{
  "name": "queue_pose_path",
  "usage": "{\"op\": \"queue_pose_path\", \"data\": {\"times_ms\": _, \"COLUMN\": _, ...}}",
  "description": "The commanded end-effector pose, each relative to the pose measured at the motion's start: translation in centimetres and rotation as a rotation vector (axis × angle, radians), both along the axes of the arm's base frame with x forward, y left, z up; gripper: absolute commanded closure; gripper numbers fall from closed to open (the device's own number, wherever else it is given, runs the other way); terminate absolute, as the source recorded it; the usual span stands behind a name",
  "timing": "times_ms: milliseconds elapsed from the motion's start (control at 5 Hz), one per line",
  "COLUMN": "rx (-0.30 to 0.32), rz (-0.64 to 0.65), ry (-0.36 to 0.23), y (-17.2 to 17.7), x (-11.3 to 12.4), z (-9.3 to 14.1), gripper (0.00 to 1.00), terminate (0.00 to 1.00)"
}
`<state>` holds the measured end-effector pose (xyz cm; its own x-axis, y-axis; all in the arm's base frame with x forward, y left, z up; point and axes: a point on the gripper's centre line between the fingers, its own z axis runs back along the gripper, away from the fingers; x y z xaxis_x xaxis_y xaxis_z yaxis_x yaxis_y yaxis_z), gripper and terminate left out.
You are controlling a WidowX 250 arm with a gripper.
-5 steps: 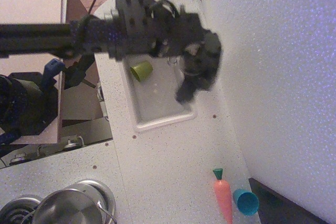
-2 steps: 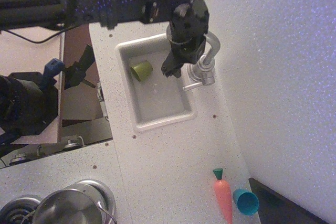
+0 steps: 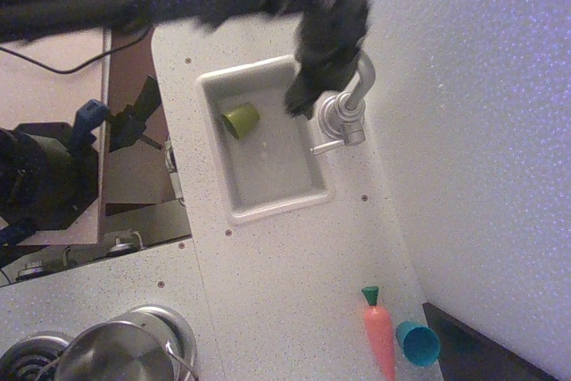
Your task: Turn faucet left
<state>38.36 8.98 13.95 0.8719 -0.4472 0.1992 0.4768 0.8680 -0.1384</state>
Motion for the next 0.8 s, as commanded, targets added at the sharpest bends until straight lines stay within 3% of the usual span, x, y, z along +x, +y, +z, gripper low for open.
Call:
{"op": "queue_pose_path", "data": {"times_ms": 0, "rx": -0.090, "rz": 0.406, "ry": 0.008, "y": 6.6, "x": -1.2, "z": 3.4, "gripper": 0.00, "terminate": 0.00}}
{"op": "queue_pose_path", "data": {"times_ms": 400, "rx": 0.056, "rz": 0.267, "ry": 0.094, "y": 1.9, "x": -3.0, "z": 3.1, "gripper": 0.00, "terminate": 0.00}}
{"op": "queue_pose_path", "data": {"times_ms": 600, "rx": 0.181, "rz": 0.315, "ry": 0.111, "y": 1.1, "x": -4.1, "z": 3.2, "gripper": 0.00, "terminate": 0.00}}
